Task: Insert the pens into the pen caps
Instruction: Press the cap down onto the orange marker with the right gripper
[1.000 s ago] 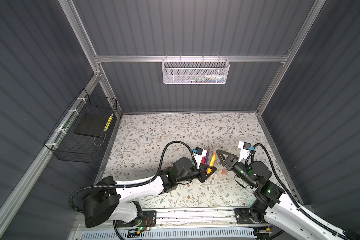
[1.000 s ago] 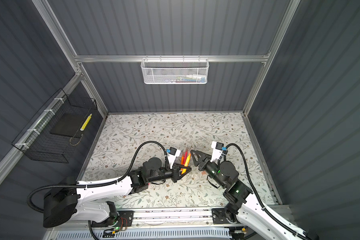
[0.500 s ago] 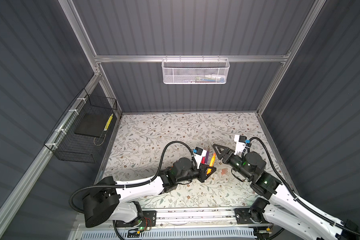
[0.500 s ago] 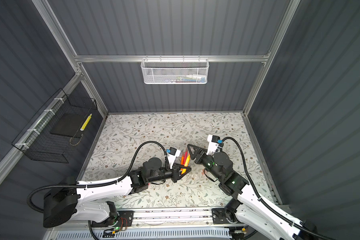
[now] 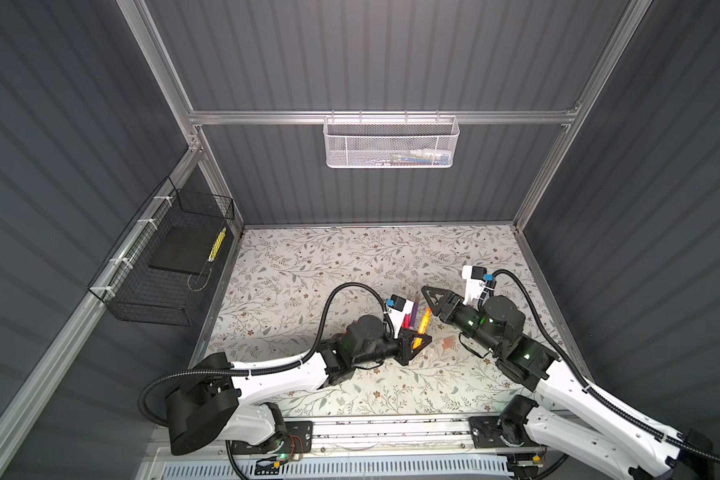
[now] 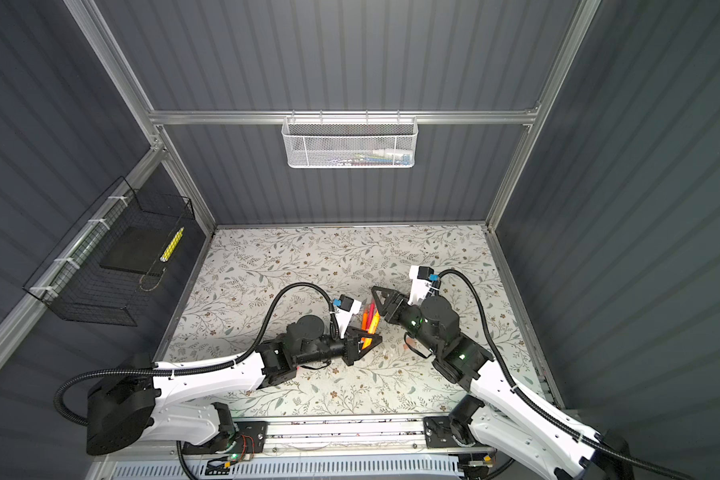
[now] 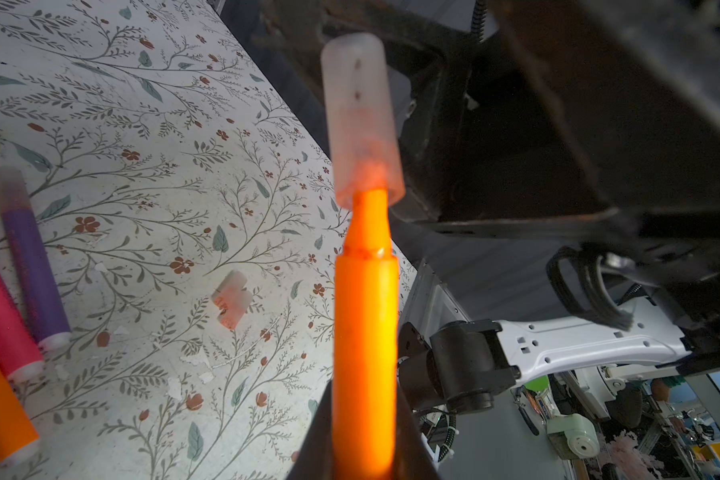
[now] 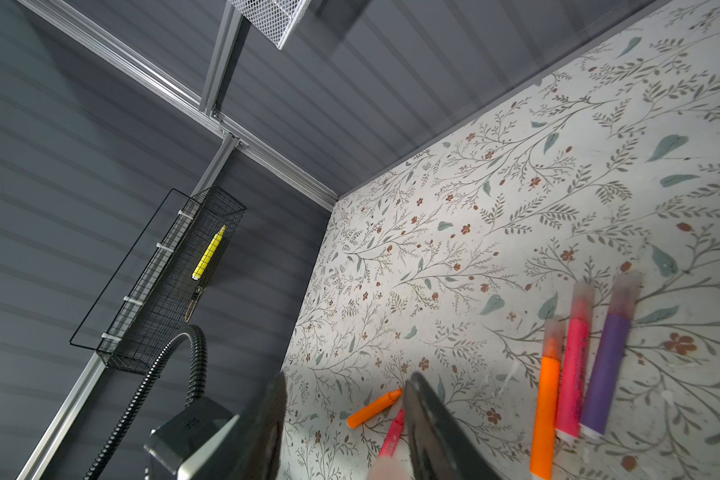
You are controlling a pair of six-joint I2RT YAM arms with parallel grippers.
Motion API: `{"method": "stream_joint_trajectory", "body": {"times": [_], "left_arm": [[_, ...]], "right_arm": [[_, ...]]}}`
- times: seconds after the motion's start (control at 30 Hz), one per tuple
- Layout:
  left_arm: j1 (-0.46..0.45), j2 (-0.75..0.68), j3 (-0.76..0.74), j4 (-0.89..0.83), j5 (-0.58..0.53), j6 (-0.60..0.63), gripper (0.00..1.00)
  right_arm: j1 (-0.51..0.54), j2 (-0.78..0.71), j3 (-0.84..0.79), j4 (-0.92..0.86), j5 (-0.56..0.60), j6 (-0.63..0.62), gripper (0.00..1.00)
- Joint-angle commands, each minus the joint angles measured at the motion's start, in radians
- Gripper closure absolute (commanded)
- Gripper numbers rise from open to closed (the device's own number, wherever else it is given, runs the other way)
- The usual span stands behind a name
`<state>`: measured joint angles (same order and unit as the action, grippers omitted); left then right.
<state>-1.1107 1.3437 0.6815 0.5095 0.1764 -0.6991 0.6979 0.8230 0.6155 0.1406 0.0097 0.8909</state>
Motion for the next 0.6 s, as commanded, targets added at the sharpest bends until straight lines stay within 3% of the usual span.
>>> {"method": "stream_joint_trajectory", "body": {"times": [0.0,0.27,0.57], "left_arm": [[0.0,0.008,0.013,-0.014,0.0,0.028,1.0],[0.0,0.008,0.016,-0.016,-0.001,0.028,1.0],[0.0,-0.024,0.004,-0.016,0.0,0.028,1.0]], "right_arm": [[-0.005,0.014,0.032,0.006,-0.048,0.001,0.51],[-0.008,0.064,0.048,0.032,-0.102,0.005,0.54],[-0.011,0.037,0.006,0.058,-0.127,-0.025,0.82]]}}
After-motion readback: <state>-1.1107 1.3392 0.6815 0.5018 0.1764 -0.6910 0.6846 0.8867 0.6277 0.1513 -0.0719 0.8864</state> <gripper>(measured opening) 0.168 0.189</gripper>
